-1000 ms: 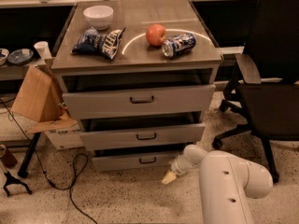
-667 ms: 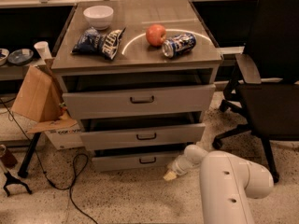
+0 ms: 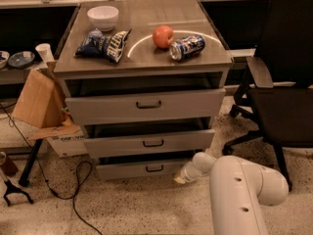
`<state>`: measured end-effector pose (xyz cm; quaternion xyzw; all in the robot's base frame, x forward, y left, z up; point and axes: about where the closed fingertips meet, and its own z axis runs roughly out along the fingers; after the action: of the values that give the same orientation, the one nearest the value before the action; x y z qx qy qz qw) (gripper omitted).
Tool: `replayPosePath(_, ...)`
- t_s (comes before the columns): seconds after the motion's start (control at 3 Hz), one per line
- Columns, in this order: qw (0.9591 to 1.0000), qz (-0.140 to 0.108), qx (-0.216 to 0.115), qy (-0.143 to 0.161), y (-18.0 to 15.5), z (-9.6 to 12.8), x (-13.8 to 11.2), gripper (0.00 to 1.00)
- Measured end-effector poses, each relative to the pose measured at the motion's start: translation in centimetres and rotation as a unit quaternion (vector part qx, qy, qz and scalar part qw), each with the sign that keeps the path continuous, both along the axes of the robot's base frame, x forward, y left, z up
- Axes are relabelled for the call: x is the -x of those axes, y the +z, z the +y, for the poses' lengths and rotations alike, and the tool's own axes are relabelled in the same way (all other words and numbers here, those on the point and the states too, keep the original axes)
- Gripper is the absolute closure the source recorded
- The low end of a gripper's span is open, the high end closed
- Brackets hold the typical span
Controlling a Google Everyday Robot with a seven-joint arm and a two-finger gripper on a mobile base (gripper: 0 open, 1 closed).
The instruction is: Close bottom drawer
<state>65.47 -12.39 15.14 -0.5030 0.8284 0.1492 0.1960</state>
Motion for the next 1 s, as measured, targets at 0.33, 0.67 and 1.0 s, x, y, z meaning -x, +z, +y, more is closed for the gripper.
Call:
replayPosePath(0.33, 0.9996, -0.020, 0.007, -0.020, 1.0, -1.2, -1.1, 0.49)
replayPosePath(0.67, 0.9984, -0.037, 0.005, -0.042, 1.9, -2.3, -2.0, 0.26)
replayPosePath(1.0, 0.9970, -0.050, -0.001, -0.058, 2.2, -3.1, -2.4, 0.03)
